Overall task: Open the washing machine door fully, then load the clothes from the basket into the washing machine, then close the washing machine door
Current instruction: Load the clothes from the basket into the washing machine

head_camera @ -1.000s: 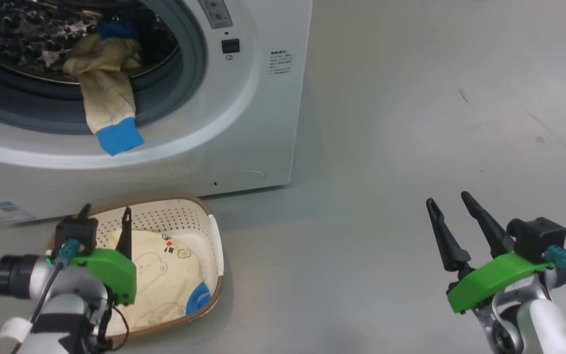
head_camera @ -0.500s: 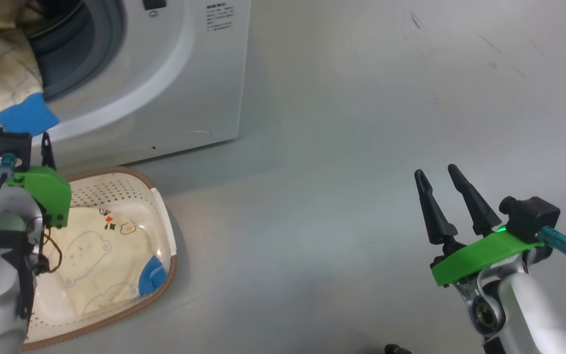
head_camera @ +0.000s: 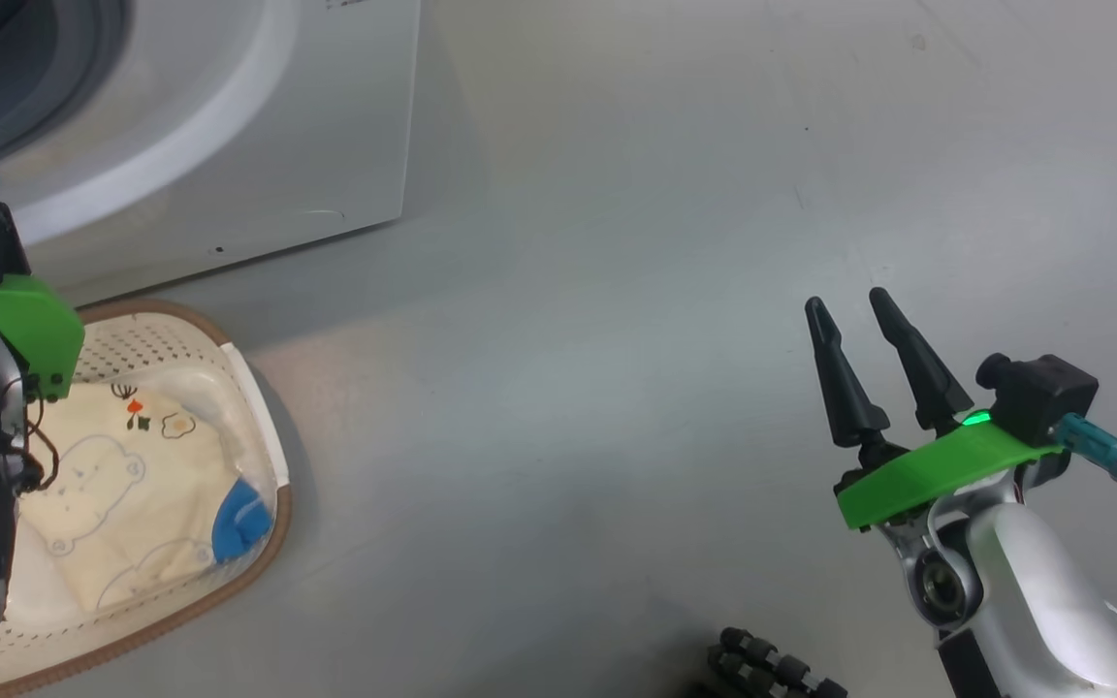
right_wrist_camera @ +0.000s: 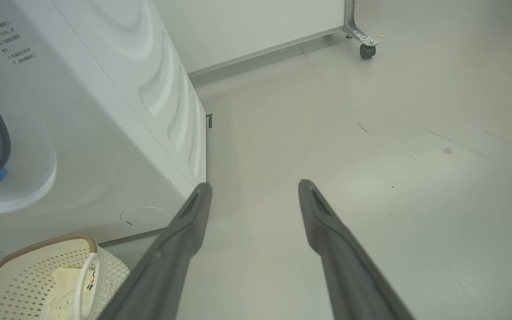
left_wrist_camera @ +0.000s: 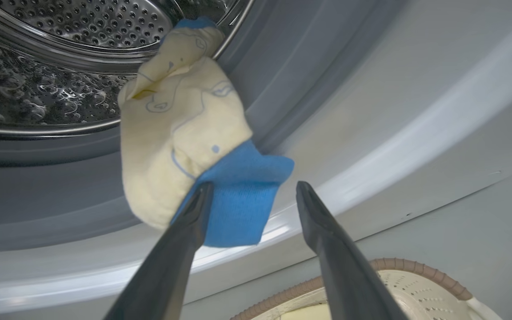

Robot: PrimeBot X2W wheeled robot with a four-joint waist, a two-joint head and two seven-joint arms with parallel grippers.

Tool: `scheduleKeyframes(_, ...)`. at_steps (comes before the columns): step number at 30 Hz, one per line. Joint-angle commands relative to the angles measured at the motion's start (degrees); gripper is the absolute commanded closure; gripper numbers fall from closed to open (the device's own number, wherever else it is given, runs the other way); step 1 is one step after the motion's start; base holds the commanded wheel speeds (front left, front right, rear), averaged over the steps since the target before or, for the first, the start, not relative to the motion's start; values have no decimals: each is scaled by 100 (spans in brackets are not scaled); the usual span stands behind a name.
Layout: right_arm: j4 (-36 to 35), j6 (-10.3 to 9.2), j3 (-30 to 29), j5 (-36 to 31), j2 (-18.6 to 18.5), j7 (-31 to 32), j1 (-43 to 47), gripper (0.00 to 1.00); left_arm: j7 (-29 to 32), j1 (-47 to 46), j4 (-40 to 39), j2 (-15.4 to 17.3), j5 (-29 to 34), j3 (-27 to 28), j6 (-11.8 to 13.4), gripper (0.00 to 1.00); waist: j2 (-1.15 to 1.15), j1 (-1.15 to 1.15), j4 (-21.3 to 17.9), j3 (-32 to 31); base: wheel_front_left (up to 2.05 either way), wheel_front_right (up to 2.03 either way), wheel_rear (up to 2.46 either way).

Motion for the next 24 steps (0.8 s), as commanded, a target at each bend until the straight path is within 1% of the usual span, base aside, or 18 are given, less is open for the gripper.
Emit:
scheduleKeyframes(1,-160,0,68,55,-24,-53,-36,0,-96,-173,-60,274,52,118,79,0,0,-1,8,6,0,0,0)
scheduleKeyframes(5,-203,0,70,58,-24,-54,-29,0,-438,-240,81,237,55,96,233,0,0,-1,54,0,0,0,0)
scheduleKeyframes(8,-221,0,83,44,-24,-55,-37,0,-631,-329,213,220,31,90,287,0,0,-1,93,-16,0,0,0)
scheduleKeyframes(14,-231,0,95,33,-24,-55,-35,0,-817,-468,445,191,-12,64,311,0,0,-1,128,-44,0,0,0)
scheduleKeyframes(19,-236,0,136,45,-24,-55,-30,0,-783,-599,756,211,-50,29,279,0,0,-1,105,-64,0,0,0)
scheduleKeyframes(20,-240,0,142,52,-24,-55,-30,0,-767,-626,814,220,-58,23,268,25,0,-1,95,-65,0,0,0)
scheduleKeyframes(22,-248,0,145,69,-24,-55,-27,0,-764,-680,909,236,-73,7,242,100,0,-1,80,-70,0,0,0)
scheduleKeyframes(24,-257,0,136,85,-24,-55,-17,0,-766,-737,989,241,-92,-8,209,100,0,-1,75,-68,0,0,0)
